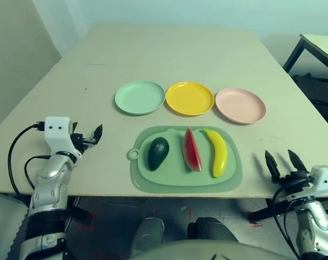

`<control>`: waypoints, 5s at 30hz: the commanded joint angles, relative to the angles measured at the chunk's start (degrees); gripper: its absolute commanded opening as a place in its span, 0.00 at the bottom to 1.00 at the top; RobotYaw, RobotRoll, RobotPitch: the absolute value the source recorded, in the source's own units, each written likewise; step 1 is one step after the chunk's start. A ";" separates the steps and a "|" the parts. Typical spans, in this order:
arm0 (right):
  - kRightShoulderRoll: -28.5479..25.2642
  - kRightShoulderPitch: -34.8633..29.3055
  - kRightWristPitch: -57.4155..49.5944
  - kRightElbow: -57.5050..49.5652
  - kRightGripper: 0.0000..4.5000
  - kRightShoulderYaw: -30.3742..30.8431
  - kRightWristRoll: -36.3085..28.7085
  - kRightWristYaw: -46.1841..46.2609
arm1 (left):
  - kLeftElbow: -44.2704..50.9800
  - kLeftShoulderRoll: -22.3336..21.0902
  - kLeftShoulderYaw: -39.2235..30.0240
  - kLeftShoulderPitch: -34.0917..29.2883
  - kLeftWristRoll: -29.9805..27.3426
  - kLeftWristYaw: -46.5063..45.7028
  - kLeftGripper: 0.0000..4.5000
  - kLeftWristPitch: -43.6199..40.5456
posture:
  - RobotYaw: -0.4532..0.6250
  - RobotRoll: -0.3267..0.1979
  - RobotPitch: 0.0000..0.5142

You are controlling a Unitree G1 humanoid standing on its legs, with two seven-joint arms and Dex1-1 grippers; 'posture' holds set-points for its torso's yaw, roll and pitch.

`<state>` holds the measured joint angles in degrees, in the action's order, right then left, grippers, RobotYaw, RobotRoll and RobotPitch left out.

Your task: Place the fruits into color-matched plates.

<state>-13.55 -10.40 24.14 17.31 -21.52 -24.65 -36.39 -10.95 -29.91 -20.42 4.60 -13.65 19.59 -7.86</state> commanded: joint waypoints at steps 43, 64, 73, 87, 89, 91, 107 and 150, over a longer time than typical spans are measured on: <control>-46.46 37.15 -11.54 -31.97 0.99 39.94 26.30 -40.62 | 9.62 -19.25 5.04 -3.64 -14.84 51.45 1.00 -2.61 | 0.46 0.62 0.02; -31.56 52.96 10.45 -6.00 0.99 53.54 39.68 -45.36 | 15.94 -20.45 4.11 -3.30 -19.84 50.86 1.00 -9.23 | 0.55 0.62 0.07; -29.98 53.21 12.13 -4.04 0.99 55.19 40.97 -45.80 | 14.06 -24.28 8.81 1.68 -18.00 61.01 1.00 -6.34 | 0.56 0.62 0.11; -28.22 52.50 9.68 -1.89 0.99 56.37 47.89 -44.40 | 14.11 -23.76 11.48 4.29 -16.41 63.05 1.00 -5.38 | 0.55 0.62 0.12; -28.68 52.54 9.39 -1.56 0.91 56.41 48.16 -44.89 | 13.86 -23.84 11.27 3.97 -16.27 63.06 1.00 -5.09 | 0.55 0.62 0.12; -29.15 52.57 9.44 -1.24 0.79 56.28 47.98 -45.47 | 13.63 -23.95 11.12 3.84 -16.12 63.06 1.00 -4.83 | 0.55 0.62 0.12; -29.84 59.89 8.16 4.86 0.38 53.23 42.98 -49.74 | 10.98 -23.12 11.17 4.28 -14.60 62.07 1.00 -3.42 | 0.55 0.62 0.09; 0.83 82.55 -0.27 59.11 0.60 54.41 60.90 -2.80 | 14.29 -23.10 8.36 3.29 -13.15 45.43 1.00 -10.78 | 0.63 0.62 0.19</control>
<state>-13.30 72.61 23.49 76.42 32.98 36.07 -39.58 2.43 -53.16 -11.35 8.63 -27.24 65.18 -18.96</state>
